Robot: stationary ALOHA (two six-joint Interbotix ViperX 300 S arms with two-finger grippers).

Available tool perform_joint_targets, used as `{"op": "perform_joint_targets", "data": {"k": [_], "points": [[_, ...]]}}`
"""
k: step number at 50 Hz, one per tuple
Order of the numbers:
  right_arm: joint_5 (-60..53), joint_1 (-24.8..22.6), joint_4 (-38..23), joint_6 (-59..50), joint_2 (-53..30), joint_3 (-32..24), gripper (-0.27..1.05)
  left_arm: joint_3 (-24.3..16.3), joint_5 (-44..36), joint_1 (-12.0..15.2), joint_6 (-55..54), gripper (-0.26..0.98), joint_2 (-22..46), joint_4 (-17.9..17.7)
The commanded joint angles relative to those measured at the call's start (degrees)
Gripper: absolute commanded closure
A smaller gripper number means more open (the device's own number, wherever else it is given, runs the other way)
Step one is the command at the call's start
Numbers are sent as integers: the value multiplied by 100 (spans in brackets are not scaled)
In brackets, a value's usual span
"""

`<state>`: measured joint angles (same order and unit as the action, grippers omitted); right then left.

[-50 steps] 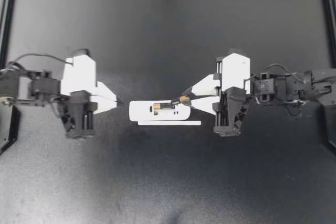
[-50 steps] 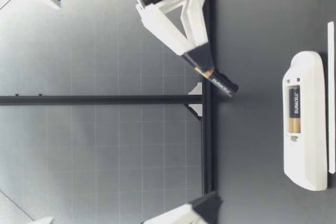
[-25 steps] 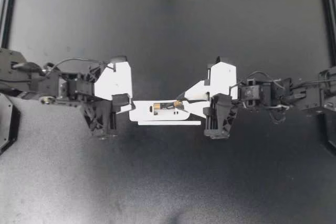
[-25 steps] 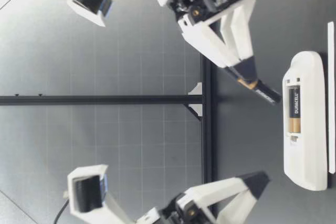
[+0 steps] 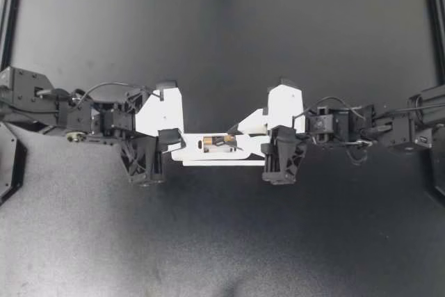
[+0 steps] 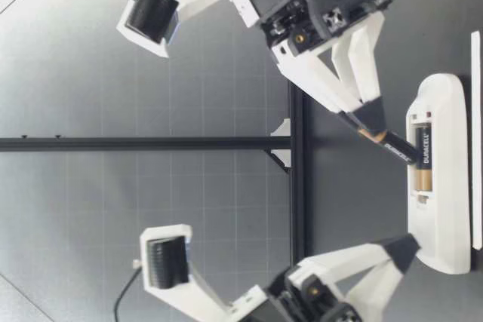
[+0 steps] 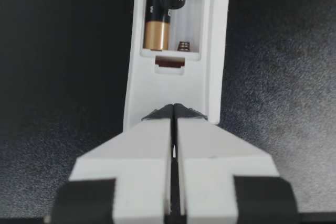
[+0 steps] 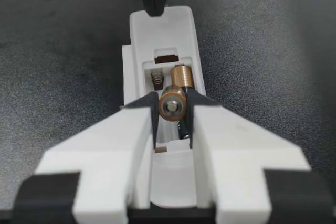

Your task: Place the battery into the slot of the remote controller.

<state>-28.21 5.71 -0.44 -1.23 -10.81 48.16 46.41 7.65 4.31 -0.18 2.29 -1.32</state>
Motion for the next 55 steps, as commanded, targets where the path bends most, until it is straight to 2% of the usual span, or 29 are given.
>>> {"op": "perform_joint_targets", "data": {"k": [1,40,49,55], "points": [[0,-26,-9,0,35,-132,73,-44,-79,18,0,90,-9,0],[642,-70,-18,9,-202,-448,73,0,-88,18,-26,90,-18,-26],[888,-70,-26,9,-167,-519,70,0,-88,18,-44,90,-18,-35],[1002,-62,-26,9,-141,-527,62,0,-88,18,-44,90,-18,-35]]}}
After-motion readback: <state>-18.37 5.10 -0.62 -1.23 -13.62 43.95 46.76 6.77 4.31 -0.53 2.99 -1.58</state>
